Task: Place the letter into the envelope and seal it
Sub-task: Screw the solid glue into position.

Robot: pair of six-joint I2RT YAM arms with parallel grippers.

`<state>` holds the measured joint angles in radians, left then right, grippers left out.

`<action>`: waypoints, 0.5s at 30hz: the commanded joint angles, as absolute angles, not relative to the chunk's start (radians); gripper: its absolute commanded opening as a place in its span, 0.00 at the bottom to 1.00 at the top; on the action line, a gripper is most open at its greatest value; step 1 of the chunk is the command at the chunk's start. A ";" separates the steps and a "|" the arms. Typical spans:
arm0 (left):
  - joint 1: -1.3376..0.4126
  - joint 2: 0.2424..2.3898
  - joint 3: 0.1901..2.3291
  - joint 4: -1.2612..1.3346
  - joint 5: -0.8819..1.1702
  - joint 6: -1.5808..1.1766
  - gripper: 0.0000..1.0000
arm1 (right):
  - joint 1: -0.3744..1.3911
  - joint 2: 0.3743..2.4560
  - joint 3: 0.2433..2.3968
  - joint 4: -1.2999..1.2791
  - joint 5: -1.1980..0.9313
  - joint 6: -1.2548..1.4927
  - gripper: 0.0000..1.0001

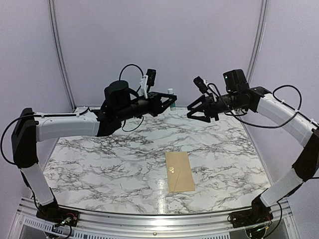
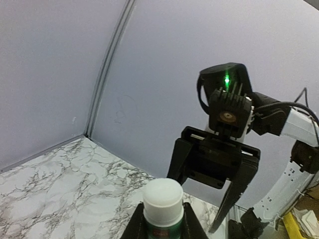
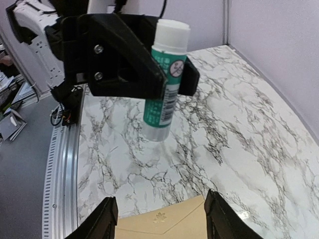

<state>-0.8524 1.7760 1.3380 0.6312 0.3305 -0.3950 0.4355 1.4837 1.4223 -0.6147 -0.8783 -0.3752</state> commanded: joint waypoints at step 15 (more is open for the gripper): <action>-0.866 1.722 1.309 0.790 0.706 -0.496 0.00 | 0.461 1.483 1.349 -0.493 -1.292 -0.304 0.52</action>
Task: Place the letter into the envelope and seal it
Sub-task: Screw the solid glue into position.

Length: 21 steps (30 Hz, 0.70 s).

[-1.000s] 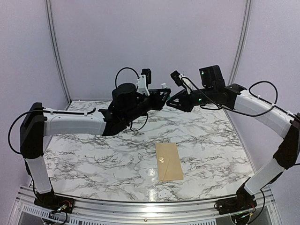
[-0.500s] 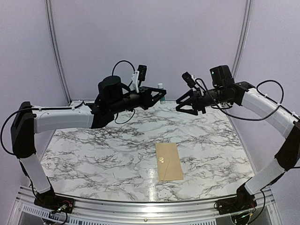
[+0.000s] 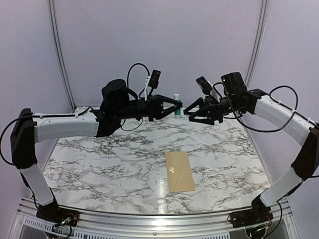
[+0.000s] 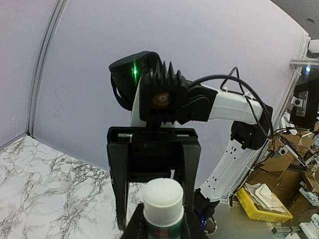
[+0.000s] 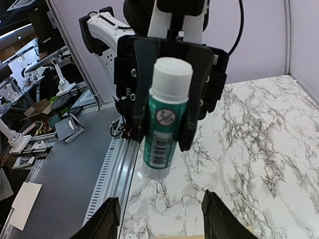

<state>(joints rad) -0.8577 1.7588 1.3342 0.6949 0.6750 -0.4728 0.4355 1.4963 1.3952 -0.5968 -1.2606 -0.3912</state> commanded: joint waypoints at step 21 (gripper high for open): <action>-0.878 1.807 1.312 0.949 0.673 -0.596 0.00 | 0.536 1.520 1.389 -0.412 -1.298 -0.183 0.46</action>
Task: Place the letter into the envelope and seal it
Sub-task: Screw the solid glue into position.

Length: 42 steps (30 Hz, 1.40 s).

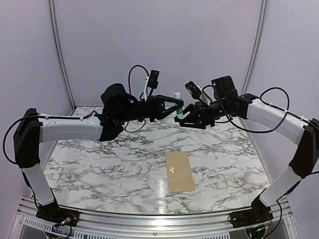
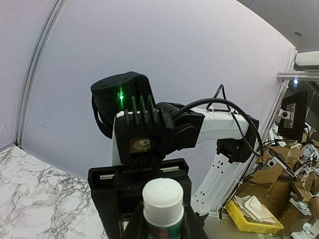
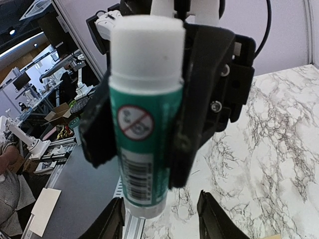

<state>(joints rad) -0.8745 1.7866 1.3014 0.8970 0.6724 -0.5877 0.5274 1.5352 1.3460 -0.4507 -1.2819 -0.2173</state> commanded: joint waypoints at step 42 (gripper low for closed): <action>-0.881 1.626 1.218 0.727 0.264 -0.371 0.00 | 0.443 1.544 1.524 -0.700 -1.166 -0.453 0.61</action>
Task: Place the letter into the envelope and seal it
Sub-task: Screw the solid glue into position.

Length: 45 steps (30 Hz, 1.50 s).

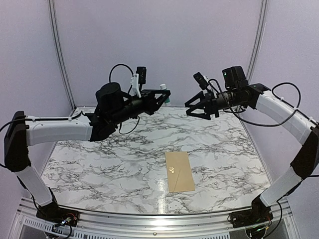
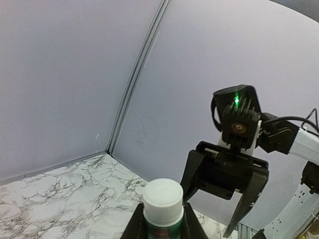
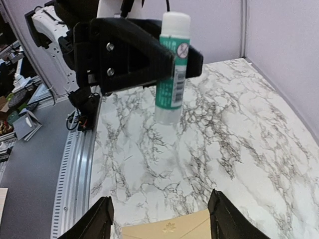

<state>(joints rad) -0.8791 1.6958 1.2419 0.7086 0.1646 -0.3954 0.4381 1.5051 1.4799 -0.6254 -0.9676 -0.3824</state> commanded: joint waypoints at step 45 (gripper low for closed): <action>-0.872 1.649 1.177 0.872 0.510 -0.444 0.00 | 0.570 1.651 1.556 -0.500 -1.264 -0.209 0.21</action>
<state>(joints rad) -0.8761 1.6611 1.1816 0.8211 0.5018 -0.4446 0.5686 1.6382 1.5459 -0.5282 -1.2629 -0.2268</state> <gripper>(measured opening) 0.175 0.222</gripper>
